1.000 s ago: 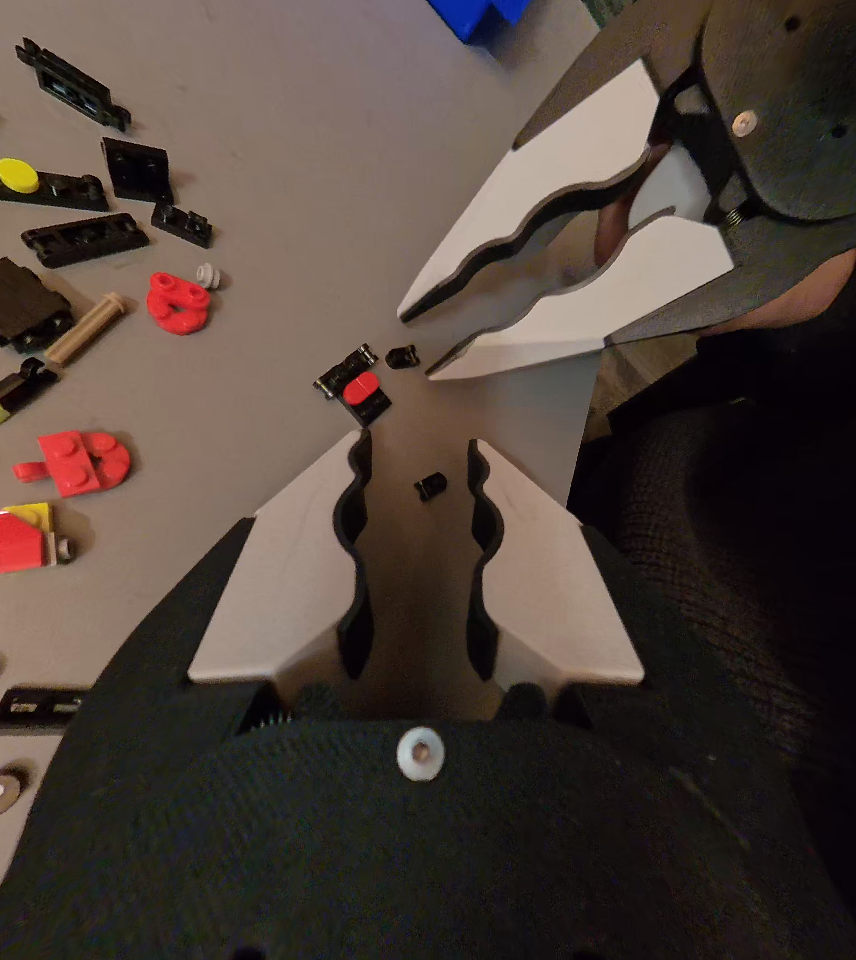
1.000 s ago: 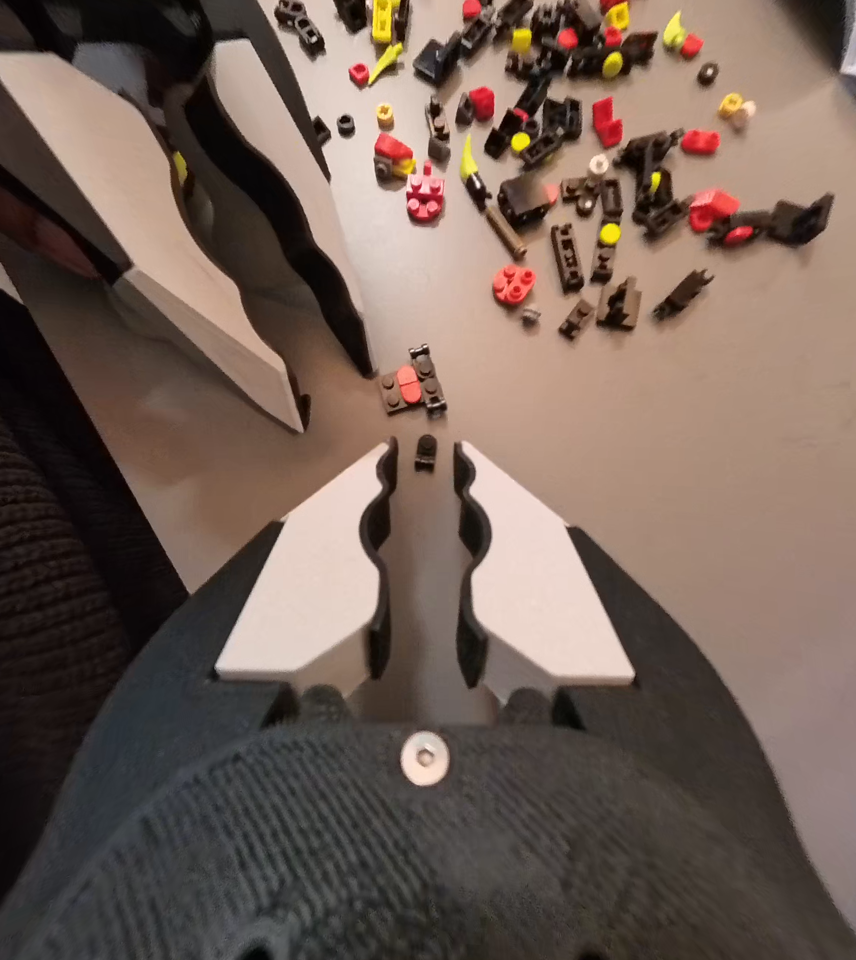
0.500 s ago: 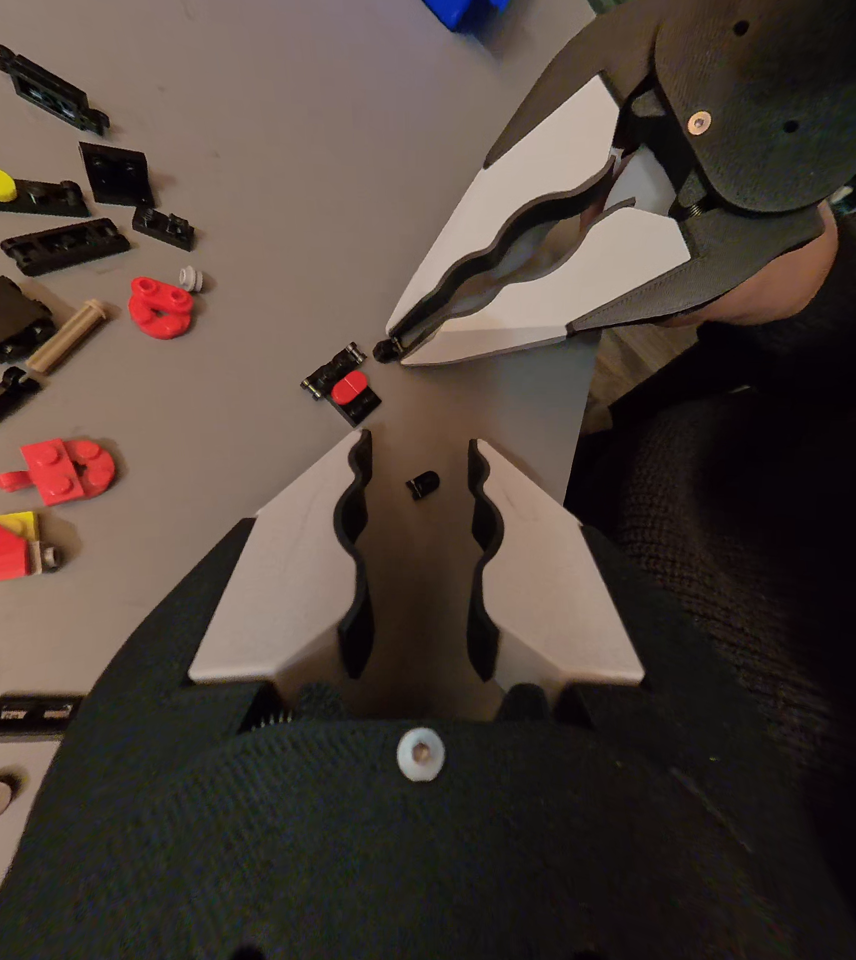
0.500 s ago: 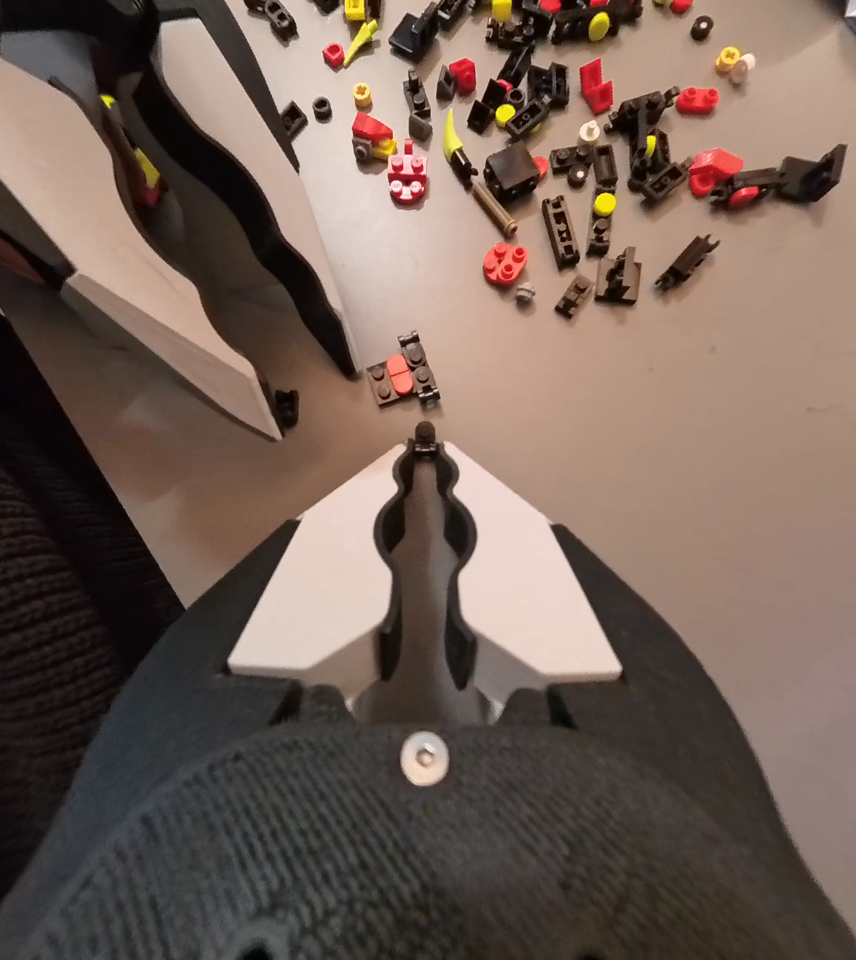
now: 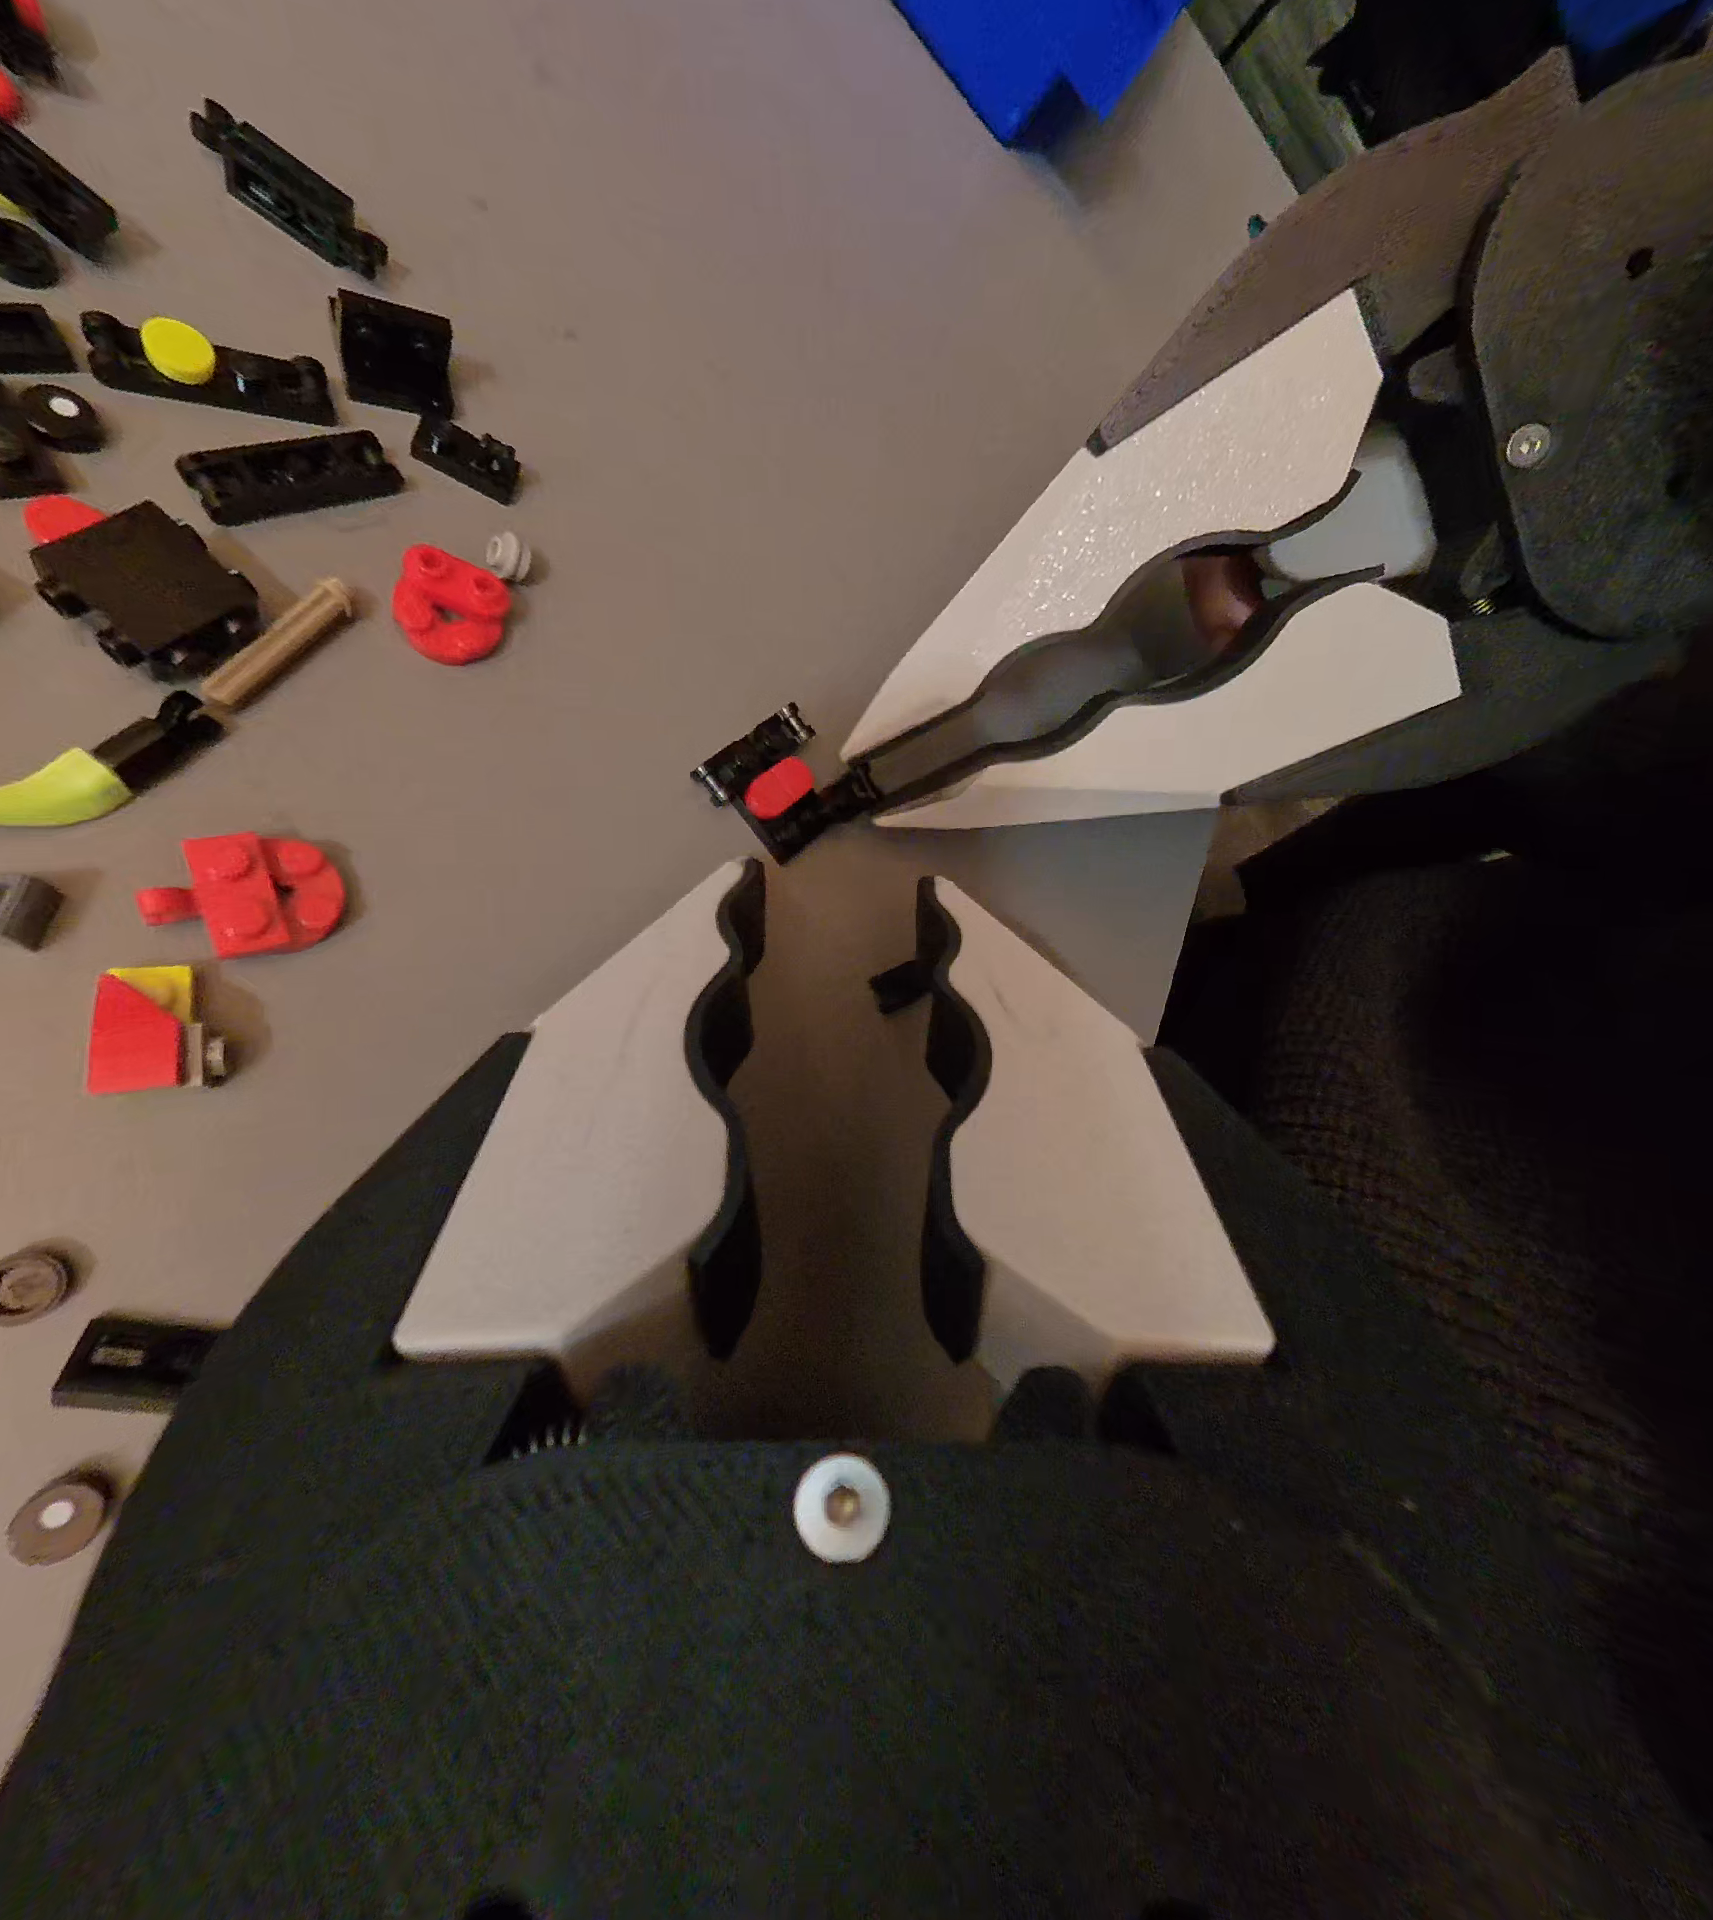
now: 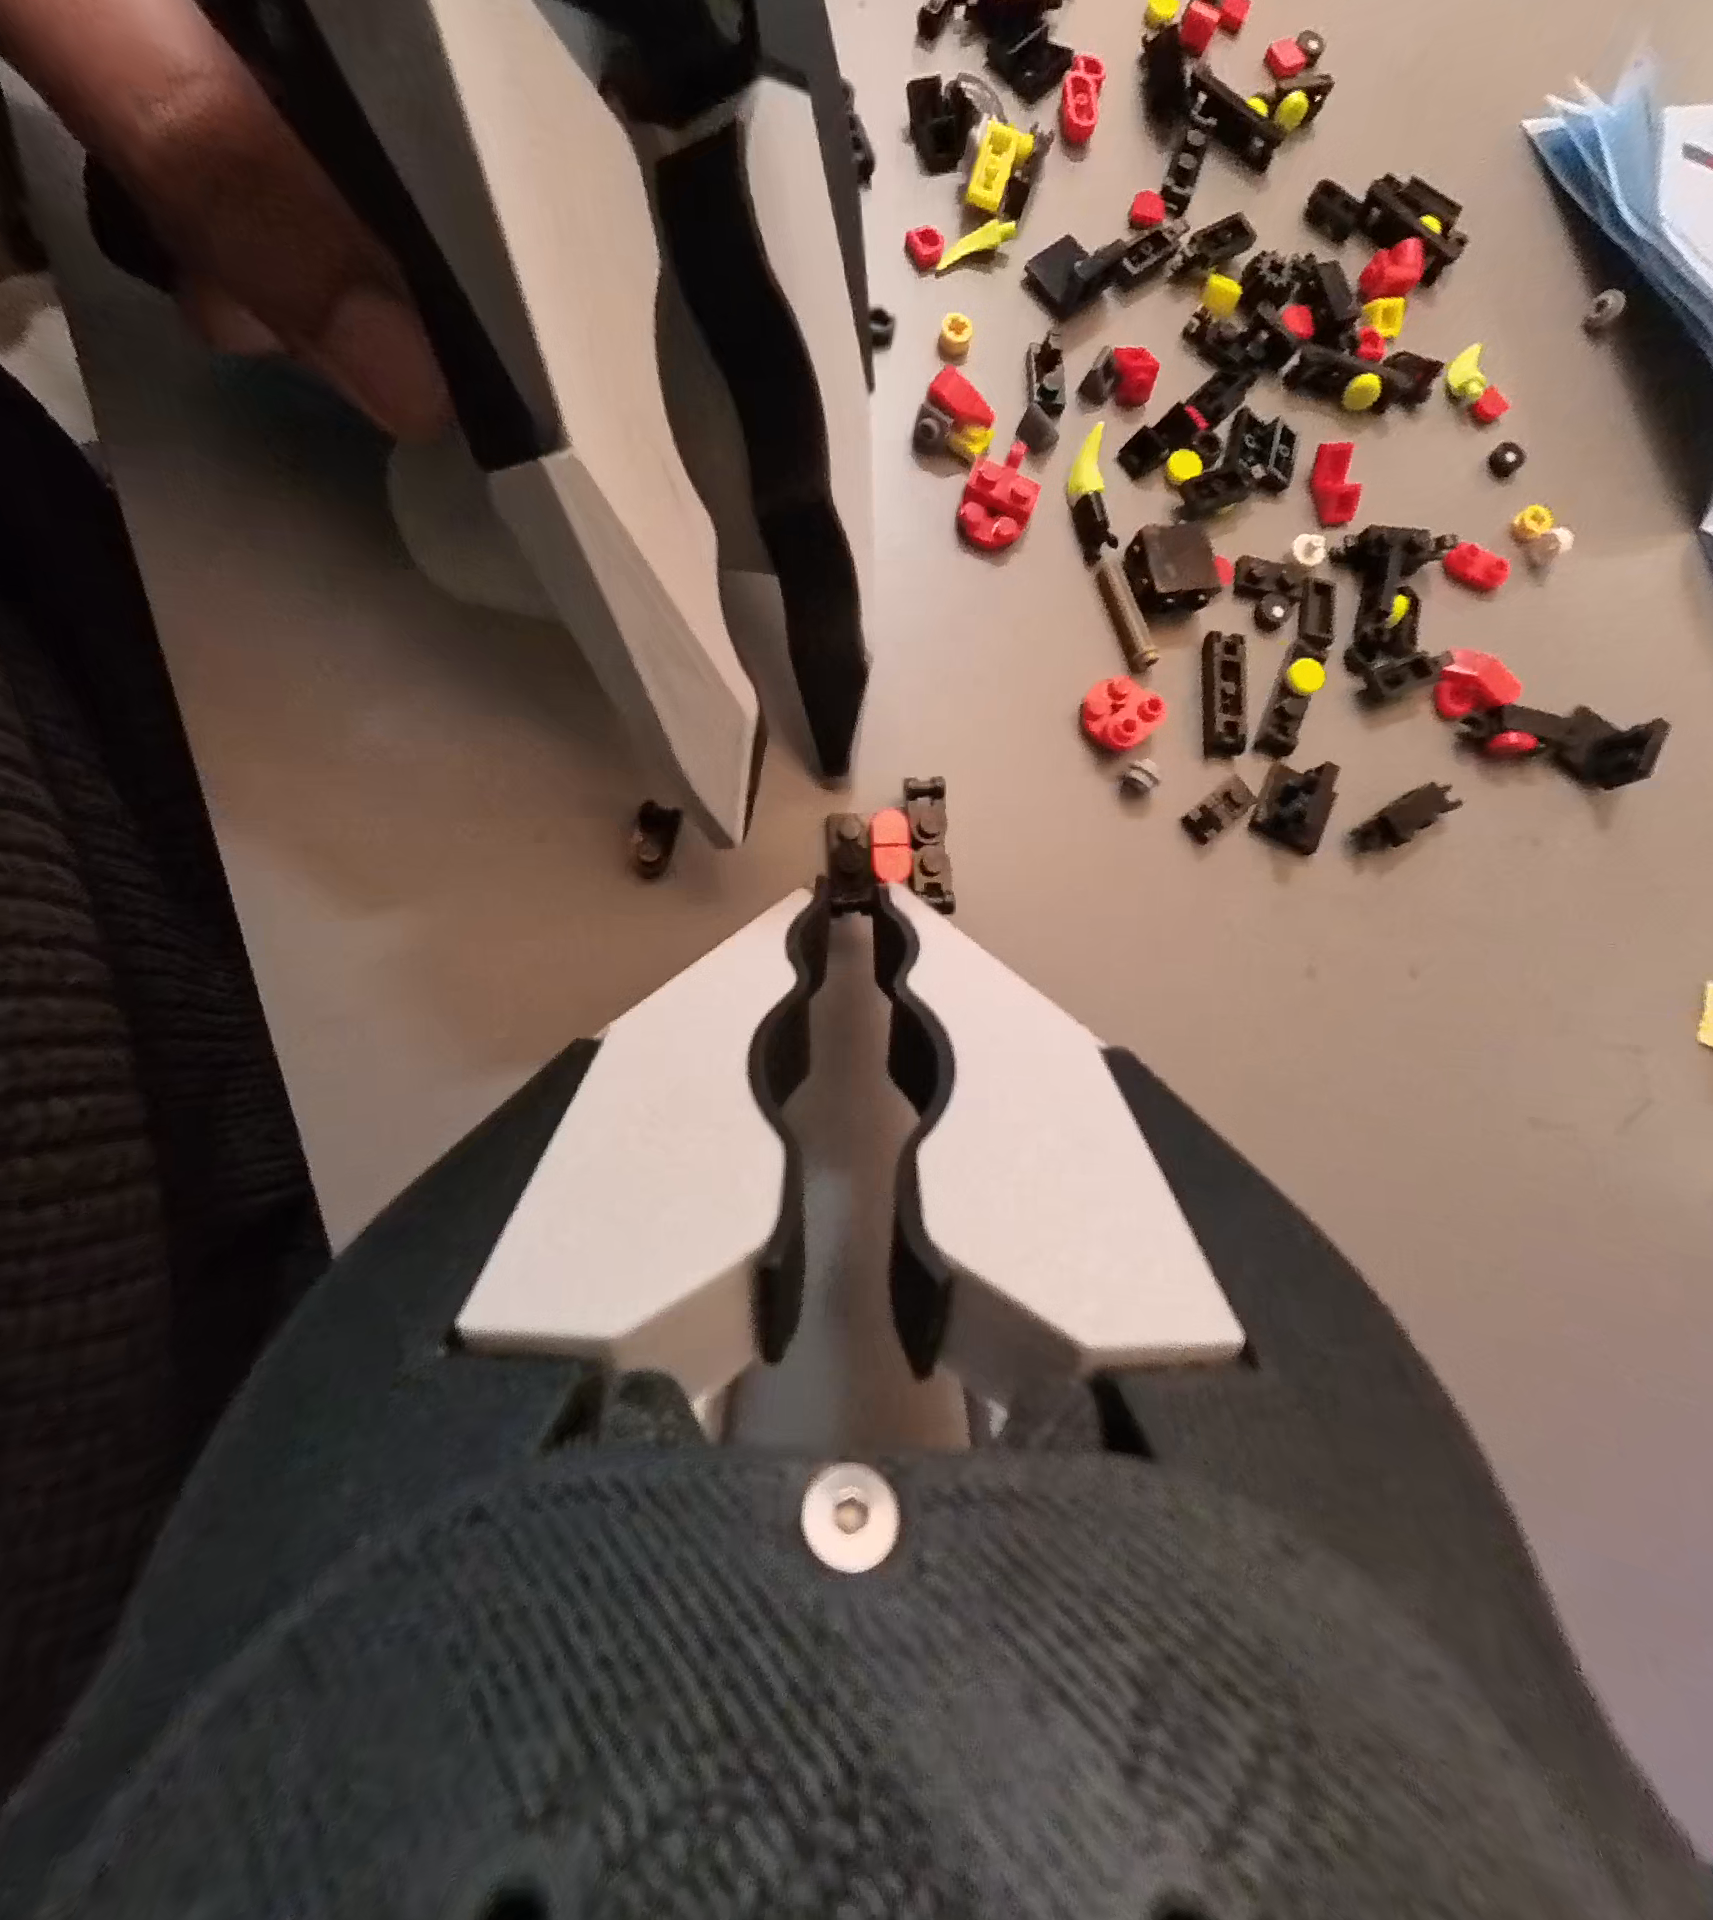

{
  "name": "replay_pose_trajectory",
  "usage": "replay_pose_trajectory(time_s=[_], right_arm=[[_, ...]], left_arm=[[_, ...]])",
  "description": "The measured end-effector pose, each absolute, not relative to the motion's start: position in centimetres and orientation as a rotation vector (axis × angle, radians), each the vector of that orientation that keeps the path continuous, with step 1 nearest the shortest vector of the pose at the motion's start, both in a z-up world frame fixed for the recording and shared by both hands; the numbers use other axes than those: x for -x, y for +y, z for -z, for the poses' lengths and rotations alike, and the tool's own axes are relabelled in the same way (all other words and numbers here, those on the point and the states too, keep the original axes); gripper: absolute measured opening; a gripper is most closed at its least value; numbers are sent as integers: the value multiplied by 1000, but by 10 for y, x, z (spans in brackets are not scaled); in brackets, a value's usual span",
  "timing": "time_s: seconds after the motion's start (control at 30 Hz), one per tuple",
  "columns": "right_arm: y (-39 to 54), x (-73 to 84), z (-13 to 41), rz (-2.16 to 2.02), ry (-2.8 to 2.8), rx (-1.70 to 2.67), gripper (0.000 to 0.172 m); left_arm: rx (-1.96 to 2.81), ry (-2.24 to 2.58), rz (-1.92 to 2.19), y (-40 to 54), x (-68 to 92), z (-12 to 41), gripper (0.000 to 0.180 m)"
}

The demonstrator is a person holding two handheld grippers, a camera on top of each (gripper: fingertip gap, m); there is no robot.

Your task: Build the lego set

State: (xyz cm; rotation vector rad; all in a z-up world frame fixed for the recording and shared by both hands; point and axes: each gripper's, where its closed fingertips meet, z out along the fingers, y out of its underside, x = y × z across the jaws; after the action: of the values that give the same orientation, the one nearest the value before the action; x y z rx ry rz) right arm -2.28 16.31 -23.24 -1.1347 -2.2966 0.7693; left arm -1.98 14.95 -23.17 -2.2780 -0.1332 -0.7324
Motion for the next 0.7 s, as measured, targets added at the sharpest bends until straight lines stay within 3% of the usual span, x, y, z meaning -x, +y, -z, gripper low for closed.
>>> replay_pose_trajectory(time_s=[0.7], right_arm=[[165, 24, 236, -699, -2303, 1086, 12]], left_arm=[[2277, -120, 766, 149, 13, 232, 28]])
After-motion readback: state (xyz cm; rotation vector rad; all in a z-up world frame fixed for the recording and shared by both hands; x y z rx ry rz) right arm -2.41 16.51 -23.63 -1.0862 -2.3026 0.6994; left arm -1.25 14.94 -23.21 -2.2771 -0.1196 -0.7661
